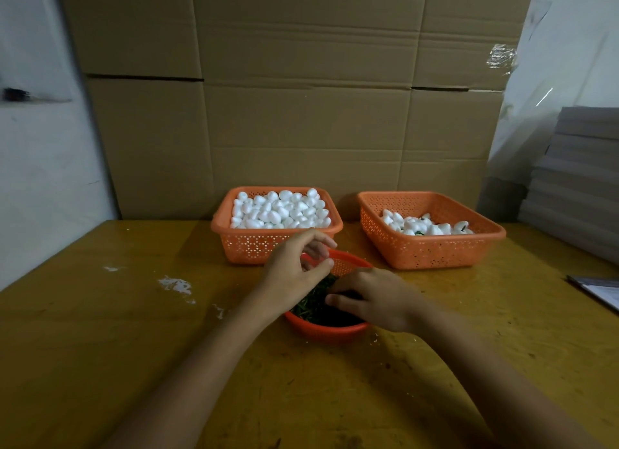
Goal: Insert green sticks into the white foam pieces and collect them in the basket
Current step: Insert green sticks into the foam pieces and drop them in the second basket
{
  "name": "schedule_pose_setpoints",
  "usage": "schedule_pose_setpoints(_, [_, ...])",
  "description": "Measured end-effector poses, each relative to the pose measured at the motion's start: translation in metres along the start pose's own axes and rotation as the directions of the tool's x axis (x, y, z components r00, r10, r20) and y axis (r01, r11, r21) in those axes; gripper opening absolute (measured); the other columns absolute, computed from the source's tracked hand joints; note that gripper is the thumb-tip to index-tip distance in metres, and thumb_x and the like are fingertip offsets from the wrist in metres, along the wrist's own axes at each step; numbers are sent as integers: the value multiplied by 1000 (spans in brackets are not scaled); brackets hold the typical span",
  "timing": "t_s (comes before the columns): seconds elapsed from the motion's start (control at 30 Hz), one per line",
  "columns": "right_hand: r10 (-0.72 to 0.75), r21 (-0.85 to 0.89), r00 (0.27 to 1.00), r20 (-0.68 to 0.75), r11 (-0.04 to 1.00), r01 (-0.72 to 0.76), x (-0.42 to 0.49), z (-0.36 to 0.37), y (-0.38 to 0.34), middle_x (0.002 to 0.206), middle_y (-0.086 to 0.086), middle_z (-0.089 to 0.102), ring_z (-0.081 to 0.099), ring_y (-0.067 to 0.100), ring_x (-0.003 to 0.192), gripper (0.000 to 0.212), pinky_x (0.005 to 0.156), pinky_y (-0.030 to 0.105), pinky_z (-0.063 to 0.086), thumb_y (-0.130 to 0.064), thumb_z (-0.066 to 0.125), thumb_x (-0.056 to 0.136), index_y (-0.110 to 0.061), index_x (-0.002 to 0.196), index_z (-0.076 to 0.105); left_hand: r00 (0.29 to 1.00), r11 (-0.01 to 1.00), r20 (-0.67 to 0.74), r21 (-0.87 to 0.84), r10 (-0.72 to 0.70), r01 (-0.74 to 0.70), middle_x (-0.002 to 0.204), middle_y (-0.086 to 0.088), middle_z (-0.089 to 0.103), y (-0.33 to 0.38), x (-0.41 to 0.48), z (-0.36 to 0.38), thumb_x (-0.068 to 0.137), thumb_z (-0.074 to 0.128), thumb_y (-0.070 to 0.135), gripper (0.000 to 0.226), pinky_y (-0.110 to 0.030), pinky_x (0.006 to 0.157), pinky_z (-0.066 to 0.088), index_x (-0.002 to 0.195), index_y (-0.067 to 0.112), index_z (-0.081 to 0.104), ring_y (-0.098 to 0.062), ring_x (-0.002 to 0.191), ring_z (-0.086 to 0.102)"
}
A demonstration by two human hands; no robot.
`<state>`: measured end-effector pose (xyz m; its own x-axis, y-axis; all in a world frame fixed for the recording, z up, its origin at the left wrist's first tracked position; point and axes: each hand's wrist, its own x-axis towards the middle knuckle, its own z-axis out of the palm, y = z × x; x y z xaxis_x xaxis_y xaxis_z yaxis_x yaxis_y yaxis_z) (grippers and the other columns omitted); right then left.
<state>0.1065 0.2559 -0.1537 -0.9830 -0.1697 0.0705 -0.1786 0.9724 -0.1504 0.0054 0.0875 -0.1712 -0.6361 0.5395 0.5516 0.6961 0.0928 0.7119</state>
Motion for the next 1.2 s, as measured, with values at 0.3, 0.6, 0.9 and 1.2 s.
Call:
schedule_pose_setpoints(0.3, [9,-30,1000,13,1000,-9,1,3,1,124,-4,69,62,17,111,37,93,44,52,-48,46,108,-27,125,71,966,451,-138,864,-217,225,164,-16,36,-42,12,-45,101,26,73,78,-46,123,26,162,24,30,-33,156,23])
schedule_pose_setpoints(0.6, [15,-30,1000,4,999,-15,0,4,-2,125,-6,68,61,16,114,37,94,42,50,-46,46,108,-25,125,71,979,386,-57,913,-197,131,117,1,73,-45,14,-53,100,24,74,67,-43,101,36,124,29,67,-22,118,60])
schedule_pose_setpoints(0.9, [22,-31,1000,9,999,-22,-1,3,-3,129,-6,66,59,15,117,37,96,42,50,-45,46,109,-25,129,70,975,513,-30,847,-220,142,97,3,72,-44,15,-58,98,32,74,64,-42,102,39,104,27,75,-23,108,60])
schedule_pose_setpoints(1.2, [22,-34,1000,8,999,-22,-1,4,-2,131,-5,65,59,15,119,37,97,41,50,-45,45,109,-25,130,68,982,466,-52,875,-184,133,73,4,56,-39,15,-58,99,36,74,61,-32,63,38,67,23,46,-17,73,54])
